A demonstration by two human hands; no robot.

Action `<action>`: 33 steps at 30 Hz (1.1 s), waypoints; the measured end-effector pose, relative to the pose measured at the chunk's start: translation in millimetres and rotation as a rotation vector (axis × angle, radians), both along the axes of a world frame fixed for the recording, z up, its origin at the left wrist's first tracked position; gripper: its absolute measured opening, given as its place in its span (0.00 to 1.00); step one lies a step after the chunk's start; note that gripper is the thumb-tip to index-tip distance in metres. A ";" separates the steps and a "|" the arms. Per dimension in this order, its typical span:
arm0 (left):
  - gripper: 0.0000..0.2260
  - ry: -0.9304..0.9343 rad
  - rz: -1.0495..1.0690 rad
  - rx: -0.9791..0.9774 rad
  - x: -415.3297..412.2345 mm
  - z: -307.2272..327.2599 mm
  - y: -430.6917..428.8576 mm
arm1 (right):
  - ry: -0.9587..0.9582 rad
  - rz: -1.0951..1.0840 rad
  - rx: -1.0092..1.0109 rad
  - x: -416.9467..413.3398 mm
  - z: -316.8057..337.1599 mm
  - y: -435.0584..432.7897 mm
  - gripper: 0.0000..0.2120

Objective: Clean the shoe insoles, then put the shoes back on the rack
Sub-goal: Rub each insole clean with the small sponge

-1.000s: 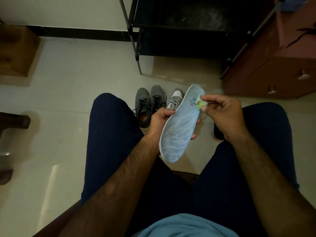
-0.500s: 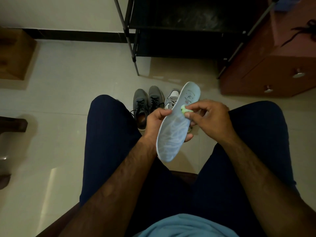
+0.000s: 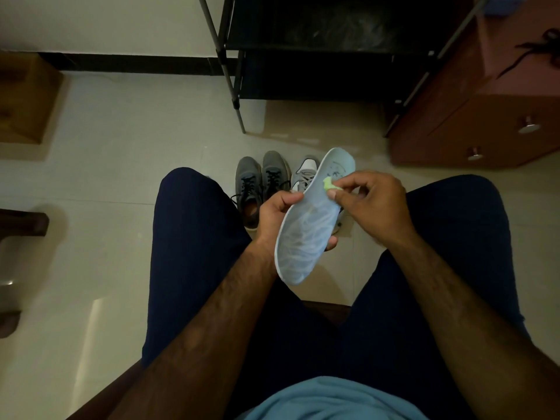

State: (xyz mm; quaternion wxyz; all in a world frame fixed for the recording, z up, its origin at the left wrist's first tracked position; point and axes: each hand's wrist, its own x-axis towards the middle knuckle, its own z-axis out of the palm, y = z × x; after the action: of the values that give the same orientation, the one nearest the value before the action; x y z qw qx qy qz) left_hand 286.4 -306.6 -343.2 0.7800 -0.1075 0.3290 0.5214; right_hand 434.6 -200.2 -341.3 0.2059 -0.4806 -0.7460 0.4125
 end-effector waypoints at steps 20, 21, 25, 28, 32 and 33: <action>0.33 0.008 -0.006 -0.013 1.3 1.6 -3.3 | 0.045 0.072 -0.156 3.4 3.7 -1.0 0.06; 0.32 0.023 -0.003 -0.017 1.1 0.9 -3.5 | 0.048 0.116 -0.185 4.4 6.1 -3.4 0.06; 0.31 0.034 0.030 -0.056 3.6 5.4 -0.7 | 0.080 -0.066 -0.145 4.6 -2.4 5.9 0.07; 0.31 0.061 0.029 -0.079 3.7 5.1 -1.5 | 0.081 -0.033 -0.201 2.8 -2.6 3.3 0.06; 0.31 0.077 0.030 -0.067 2.5 6.7 -1.8 | 0.068 0.043 -0.253 6.6 2.2 0.8 0.06; 0.31 0.074 0.039 -0.071 3.0 8.7 -1.1 | 0.069 -0.020 -0.211 6.9 0.3 4.4 0.06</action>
State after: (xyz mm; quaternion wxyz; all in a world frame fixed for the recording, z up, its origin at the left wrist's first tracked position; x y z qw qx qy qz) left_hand 289.4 -307.7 -334.4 0.7526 -0.1221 0.3736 0.5282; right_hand 441.6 -195.7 -341.0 0.1837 -0.4923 -0.6860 0.5032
